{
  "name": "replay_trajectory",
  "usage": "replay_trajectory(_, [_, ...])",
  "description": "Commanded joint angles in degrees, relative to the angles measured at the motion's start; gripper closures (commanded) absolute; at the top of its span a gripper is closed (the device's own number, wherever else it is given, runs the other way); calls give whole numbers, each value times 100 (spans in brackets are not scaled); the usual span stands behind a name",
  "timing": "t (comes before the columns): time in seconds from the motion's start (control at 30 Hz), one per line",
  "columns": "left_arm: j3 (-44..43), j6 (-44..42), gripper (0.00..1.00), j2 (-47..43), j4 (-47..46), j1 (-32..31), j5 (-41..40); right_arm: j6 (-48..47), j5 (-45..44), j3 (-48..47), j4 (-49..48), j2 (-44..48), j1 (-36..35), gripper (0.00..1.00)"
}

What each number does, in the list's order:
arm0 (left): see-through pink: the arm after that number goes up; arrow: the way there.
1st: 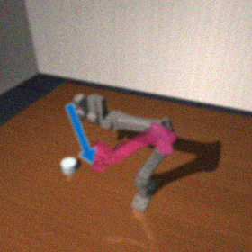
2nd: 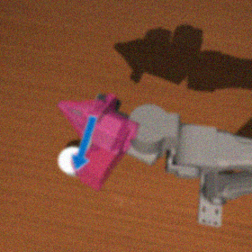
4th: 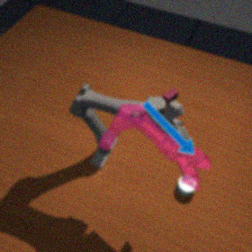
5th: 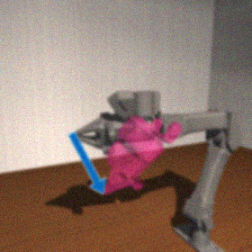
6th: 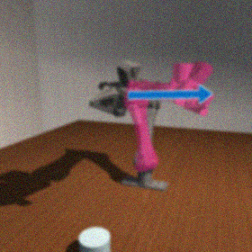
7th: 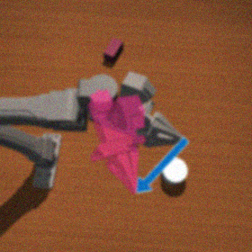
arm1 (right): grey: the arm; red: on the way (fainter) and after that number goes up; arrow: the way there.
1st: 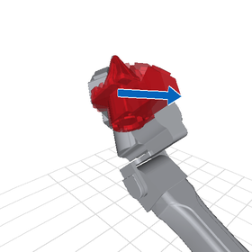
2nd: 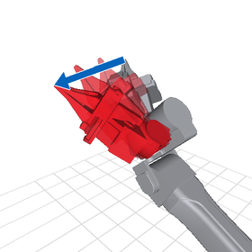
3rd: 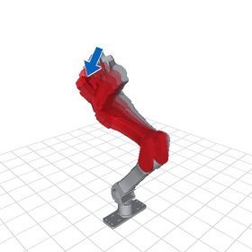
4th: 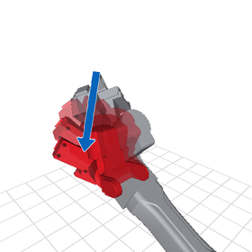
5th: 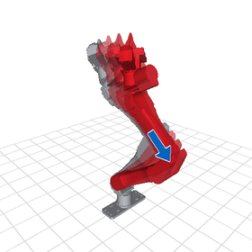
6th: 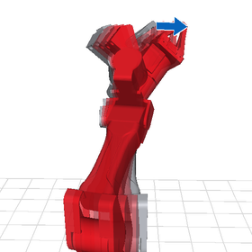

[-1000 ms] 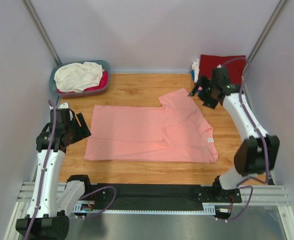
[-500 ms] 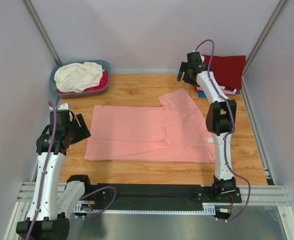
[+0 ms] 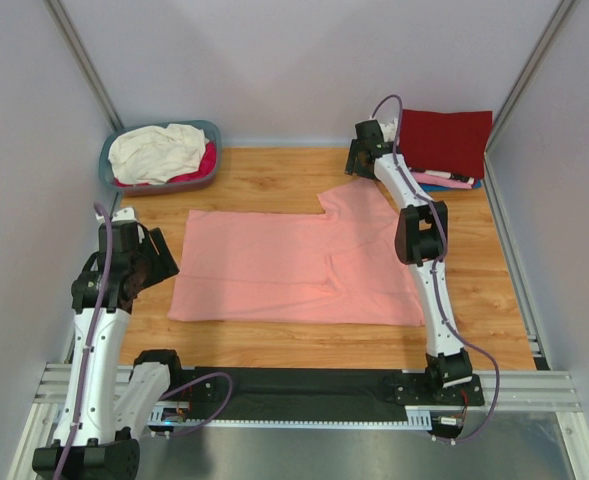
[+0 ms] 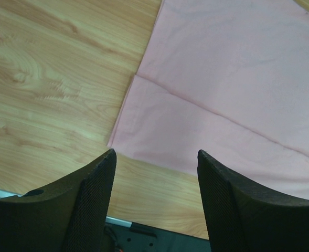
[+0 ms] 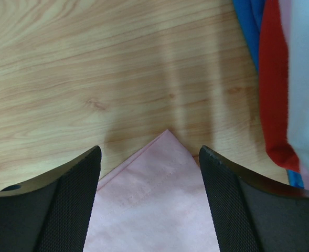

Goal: Fold and stack the t-shirts
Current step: Fold the tshirt

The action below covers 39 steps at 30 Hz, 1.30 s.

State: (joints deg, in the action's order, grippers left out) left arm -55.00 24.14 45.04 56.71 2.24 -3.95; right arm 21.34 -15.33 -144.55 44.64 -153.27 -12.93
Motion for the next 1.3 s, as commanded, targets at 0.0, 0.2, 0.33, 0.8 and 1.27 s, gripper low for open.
replay_trajectory(0.0, [-10,38,30,-12,-90,22,-98,221,-23,-284,-70,-185,-17,26])
replay_trajectory(0.2, [-10,38,31,14,-81,31,-115,335,109,84,45,-80,-52,51])
replay_trajectory(0.33, [-10,47,31,58,-72,40,-115,344,171,269,1,25,-52,85])
replay_trajectory(0.8, [-457,178,31,1594,-740,57,280,301,716,2746,-1703,1790,106,100])
replay_trajectory(1.27, [-4509,707,39,6823,-687,-198,-894,467,1628,4848,-3286,3312,405,100])
